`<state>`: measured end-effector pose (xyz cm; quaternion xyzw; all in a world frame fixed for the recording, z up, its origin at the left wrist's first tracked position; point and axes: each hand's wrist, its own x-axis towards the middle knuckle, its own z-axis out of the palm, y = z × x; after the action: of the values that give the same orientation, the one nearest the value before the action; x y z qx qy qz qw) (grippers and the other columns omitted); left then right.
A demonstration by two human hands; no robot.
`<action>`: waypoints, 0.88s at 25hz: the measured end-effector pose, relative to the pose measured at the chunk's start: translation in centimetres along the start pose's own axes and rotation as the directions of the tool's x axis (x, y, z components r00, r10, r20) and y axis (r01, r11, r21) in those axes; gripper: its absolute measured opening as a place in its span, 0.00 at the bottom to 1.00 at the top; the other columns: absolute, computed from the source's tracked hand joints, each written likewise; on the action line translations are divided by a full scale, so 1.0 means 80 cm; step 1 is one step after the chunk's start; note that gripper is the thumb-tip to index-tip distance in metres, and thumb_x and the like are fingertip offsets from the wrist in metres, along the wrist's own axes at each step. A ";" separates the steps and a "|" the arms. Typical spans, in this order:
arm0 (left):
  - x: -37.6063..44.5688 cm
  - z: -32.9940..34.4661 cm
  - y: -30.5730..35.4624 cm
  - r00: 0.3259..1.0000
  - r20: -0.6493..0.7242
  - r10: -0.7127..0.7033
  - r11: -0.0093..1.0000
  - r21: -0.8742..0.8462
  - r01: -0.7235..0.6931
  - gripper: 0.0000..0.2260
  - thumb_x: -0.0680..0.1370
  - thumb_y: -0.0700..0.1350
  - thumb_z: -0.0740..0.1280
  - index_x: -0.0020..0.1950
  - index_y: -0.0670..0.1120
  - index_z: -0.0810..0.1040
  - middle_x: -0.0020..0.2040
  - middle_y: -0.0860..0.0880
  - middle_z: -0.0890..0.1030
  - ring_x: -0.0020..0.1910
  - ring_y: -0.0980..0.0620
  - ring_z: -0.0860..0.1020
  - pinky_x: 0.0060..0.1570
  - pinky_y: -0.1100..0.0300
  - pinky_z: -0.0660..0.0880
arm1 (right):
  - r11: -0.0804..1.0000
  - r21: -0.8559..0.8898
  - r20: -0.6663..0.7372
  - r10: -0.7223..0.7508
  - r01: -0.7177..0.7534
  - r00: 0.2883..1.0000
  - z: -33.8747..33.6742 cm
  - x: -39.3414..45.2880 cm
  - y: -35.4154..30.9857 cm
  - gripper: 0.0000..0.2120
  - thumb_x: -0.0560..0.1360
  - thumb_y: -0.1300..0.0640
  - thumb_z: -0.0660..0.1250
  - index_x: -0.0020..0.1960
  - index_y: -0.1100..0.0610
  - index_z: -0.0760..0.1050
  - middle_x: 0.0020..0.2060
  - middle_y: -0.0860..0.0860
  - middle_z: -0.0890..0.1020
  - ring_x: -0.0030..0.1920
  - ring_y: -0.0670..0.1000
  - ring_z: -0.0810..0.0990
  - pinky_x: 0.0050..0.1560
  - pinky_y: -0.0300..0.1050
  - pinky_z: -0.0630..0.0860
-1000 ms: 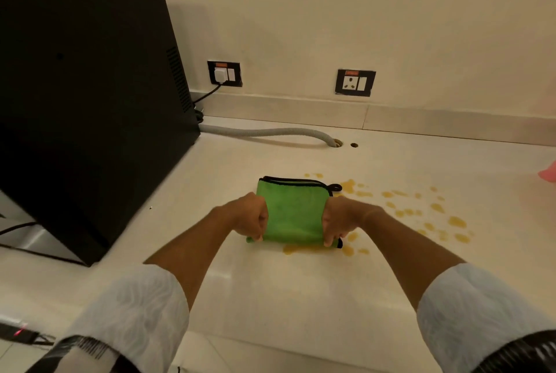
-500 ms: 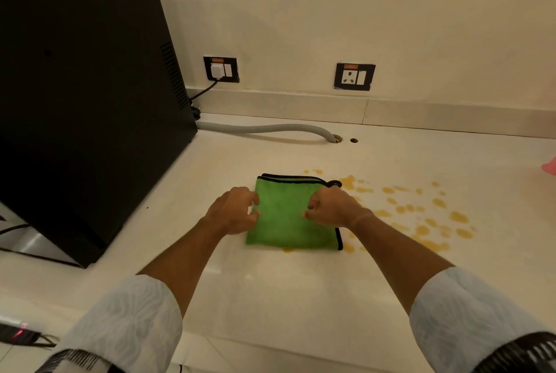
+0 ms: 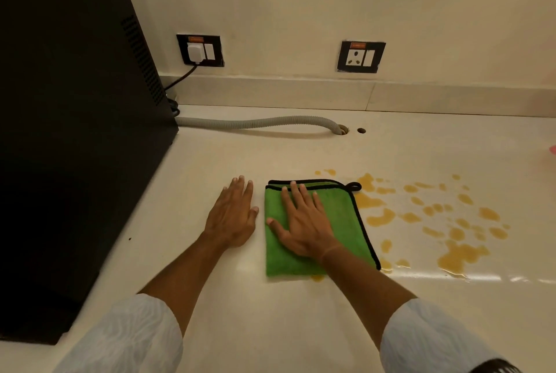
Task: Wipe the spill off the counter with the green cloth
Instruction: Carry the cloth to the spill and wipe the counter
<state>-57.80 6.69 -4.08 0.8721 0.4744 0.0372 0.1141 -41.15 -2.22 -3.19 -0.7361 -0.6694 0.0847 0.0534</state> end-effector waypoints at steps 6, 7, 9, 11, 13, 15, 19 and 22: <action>0.020 0.012 0.000 0.998 0.008 0.059 0.998 0.037 -0.059 0.30 0.81 0.57 0.47 0.79 0.46 0.42 0.80 0.44 0.42 0.79 0.49 0.41 0.76 0.52 0.38 | 0.974 0.005 -0.070 0.227 -0.228 0.971 0.005 0.038 0.020 0.43 0.74 0.29 0.37 0.80 0.55 0.40 0.80 0.57 0.43 0.79 0.55 0.39 0.78 0.58 0.40; 0.021 0.014 -0.001 0.998 -0.001 0.059 0.997 0.046 -0.059 0.31 0.80 0.57 0.46 0.79 0.46 0.42 0.80 0.44 0.42 0.79 0.49 0.40 0.77 0.52 0.38 | 0.965 0.004 -0.075 0.260 -0.261 0.963 0.003 0.048 0.025 0.44 0.73 0.28 0.38 0.80 0.55 0.40 0.80 0.57 0.43 0.79 0.56 0.39 0.78 0.58 0.40; 0.020 0.019 -0.002 0.998 -0.011 0.061 0.997 0.055 -0.060 0.31 0.79 0.59 0.45 0.79 0.47 0.41 0.80 0.45 0.41 0.79 0.50 0.40 0.77 0.51 0.38 | 0.948 0.010 -0.086 0.317 -0.318 0.944 0.000 0.068 0.033 0.45 0.72 0.27 0.40 0.80 0.54 0.41 0.80 0.59 0.43 0.79 0.57 0.40 0.78 0.59 0.41; 0.020 0.022 -0.003 0.998 -0.025 0.057 0.997 0.055 -0.055 0.32 0.78 0.60 0.43 0.79 0.47 0.41 0.80 0.45 0.42 0.79 0.50 0.40 0.77 0.51 0.39 | 0.939 -0.002 -0.080 0.343 -0.344 0.936 -0.001 0.086 0.039 0.46 0.71 0.26 0.41 0.80 0.54 0.42 0.80 0.60 0.45 0.79 0.58 0.42 0.77 0.60 0.42; 0.022 0.023 -0.003 0.997 -0.045 0.058 0.997 0.061 -0.056 0.32 0.77 0.60 0.42 0.79 0.47 0.42 0.80 0.45 0.42 0.79 0.50 0.40 0.77 0.51 0.40 | 0.947 -0.035 -0.060 0.316 -0.319 0.947 -0.003 0.096 0.043 0.46 0.72 0.26 0.41 0.80 0.54 0.43 0.80 0.60 0.47 0.79 0.59 0.43 0.77 0.61 0.42; 0.021 0.023 -0.002 0.997 -0.043 0.057 0.996 0.066 -0.054 0.32 0.78 0.60 0.43 0.79 0.48 0.43 0.81 0.45 0.43 0.79 0.50 0.41 0.77 0.51 0.41 | 0.967 -0.072 -0.038 0.241 -0.243 0.970 -0.006 0.090 0.043 0.45 0.73 0.27 0.40 0.80 0.54 0.43 0.80 0.60 0.47 0.79 0.58 0.44 0.78 0.60 0.42; 0.020 0.016 -0.001 0.998 -0.028 0.059 0.997 0.059 -0.057 0.31 0.80 0.58 0.47 0.79 0.47 0.44 0.81 0.46 0.45 0.79 0.51 0.43 0.77 0.52 0.41 | 0.996 -0.080 0.004 -0.025 0.025 1.000 -0.008 0.035 0.043 0.43 0.74 0.28 0.39 0.80 0.52 0.41 0.80 0.58 0.47 0.80 0.55 0.43 0.78 0.58 0.43; 0.020 0.012 0.001 0.998 -0.015 0.053 0.998 0.047 -0.052 0.30 0.81 0.57 0.49 0.79 0.47 0.45 0.81 0.46 0.45 0.79 0.51 0.43 0.77 0.53 0.41 | 0.992 -0.086 0.010 -0.087 0.088 0.996 -0.003 -0.007 0.061 0.42 0.74 0.28 0.39 0.80 0.51 0.41 0.80 0.56 0.46 0.79 0.53 0.41 0.78 0.56 0.42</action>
<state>-56.71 7.80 -5.06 0.8864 0.4529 0.0363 0.0888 -36.40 -3.25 -3.85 -0.7075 -0.7041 0.0556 0.0229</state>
